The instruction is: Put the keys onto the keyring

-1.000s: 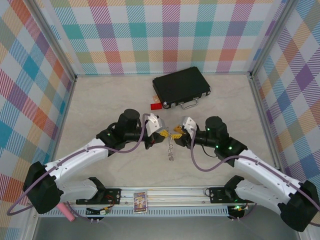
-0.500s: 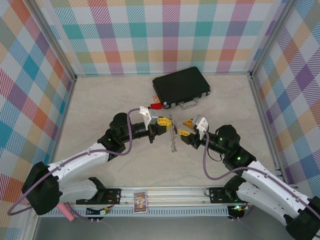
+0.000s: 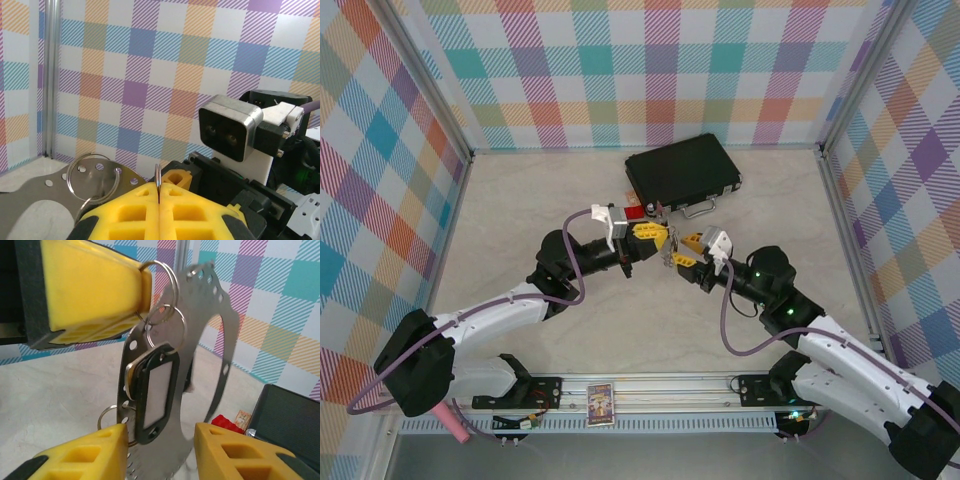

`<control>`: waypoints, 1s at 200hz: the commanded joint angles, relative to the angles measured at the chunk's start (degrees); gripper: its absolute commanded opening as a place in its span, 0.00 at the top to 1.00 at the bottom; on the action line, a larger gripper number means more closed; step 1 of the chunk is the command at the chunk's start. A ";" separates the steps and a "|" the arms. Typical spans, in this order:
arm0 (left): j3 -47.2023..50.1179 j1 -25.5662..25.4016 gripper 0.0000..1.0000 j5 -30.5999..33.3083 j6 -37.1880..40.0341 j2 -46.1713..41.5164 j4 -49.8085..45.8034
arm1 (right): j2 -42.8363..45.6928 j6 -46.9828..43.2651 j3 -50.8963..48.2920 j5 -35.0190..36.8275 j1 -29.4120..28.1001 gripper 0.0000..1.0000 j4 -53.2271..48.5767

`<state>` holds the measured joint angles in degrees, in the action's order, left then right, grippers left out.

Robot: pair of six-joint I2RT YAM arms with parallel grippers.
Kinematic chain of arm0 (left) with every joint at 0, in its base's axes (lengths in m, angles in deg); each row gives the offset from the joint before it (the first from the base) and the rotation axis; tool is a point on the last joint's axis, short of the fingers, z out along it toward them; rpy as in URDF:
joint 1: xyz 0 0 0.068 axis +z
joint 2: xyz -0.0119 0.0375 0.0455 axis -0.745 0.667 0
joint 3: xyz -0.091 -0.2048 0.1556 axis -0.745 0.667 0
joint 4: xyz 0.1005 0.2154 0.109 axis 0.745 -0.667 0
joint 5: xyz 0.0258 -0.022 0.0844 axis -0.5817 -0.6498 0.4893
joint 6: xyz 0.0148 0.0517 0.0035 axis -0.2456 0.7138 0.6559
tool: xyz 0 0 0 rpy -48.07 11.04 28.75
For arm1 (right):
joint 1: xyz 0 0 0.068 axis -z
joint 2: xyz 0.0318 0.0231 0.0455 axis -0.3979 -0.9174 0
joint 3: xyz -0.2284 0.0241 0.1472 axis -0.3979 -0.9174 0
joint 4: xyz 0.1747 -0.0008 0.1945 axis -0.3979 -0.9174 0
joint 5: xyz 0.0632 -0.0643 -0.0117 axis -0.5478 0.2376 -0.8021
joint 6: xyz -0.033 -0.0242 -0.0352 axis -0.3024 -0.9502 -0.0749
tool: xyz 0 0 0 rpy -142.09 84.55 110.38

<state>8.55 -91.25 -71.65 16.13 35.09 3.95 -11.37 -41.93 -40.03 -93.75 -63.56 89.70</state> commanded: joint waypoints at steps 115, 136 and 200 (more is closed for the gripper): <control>0.11 -1.29 1.00 -0.37 -1.64 0.83 6.59 | -0.26 -2.23 1.41 -3.51 -0.21 0.84 5.64; -0.07 -1.27 1.00 -0.20 -1.72 0.99 6.68 | -0.33 -2.50 1.32 -4.04 -0.22 0.93 4.92; -0.34 -1.23 1.00 -0.22 -2.90 1.64 8.60 | -1.74 -2.41 1.27 -6.53 -0.20 0.99 1.64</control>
<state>8.94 -92.02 -71.69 14.29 36.47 7.23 -12.42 -44.27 -40.03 -97.64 -63.54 92.76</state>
